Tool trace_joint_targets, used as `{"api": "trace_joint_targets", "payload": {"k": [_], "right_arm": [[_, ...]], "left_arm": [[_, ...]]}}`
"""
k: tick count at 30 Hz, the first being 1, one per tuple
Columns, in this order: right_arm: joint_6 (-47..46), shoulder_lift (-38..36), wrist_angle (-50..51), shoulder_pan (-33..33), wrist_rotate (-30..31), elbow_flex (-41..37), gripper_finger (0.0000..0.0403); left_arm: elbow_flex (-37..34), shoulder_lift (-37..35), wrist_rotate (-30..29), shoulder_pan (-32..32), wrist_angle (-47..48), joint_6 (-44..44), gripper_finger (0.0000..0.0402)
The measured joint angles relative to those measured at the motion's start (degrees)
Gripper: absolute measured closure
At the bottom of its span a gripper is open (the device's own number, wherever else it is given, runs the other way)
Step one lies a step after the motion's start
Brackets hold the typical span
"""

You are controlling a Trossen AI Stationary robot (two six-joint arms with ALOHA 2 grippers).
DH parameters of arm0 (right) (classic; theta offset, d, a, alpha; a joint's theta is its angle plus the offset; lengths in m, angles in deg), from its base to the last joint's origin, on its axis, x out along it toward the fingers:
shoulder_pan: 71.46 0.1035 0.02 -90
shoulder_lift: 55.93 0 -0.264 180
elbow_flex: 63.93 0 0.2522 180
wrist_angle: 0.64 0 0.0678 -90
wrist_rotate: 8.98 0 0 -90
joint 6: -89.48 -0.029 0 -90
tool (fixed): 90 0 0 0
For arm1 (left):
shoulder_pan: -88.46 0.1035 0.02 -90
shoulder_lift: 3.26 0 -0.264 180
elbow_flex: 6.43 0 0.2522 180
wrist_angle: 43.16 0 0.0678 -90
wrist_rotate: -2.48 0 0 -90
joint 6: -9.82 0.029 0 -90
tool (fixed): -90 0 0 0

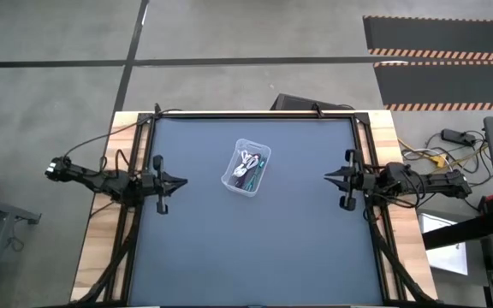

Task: Pick and place USB-C Cables
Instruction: Return to Home Position

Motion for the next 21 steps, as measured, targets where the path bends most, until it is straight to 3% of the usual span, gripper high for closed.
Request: {"api": "trace_joint_targets", "payload": {"k": [21], "right_arm": [[0.01,1.12,-0.01,0.01,0.00,0.00,0.0376]], "left_arm": [[-0.12,2.00,0.00,0.00,-0.02,0.00,0.0401]]}}
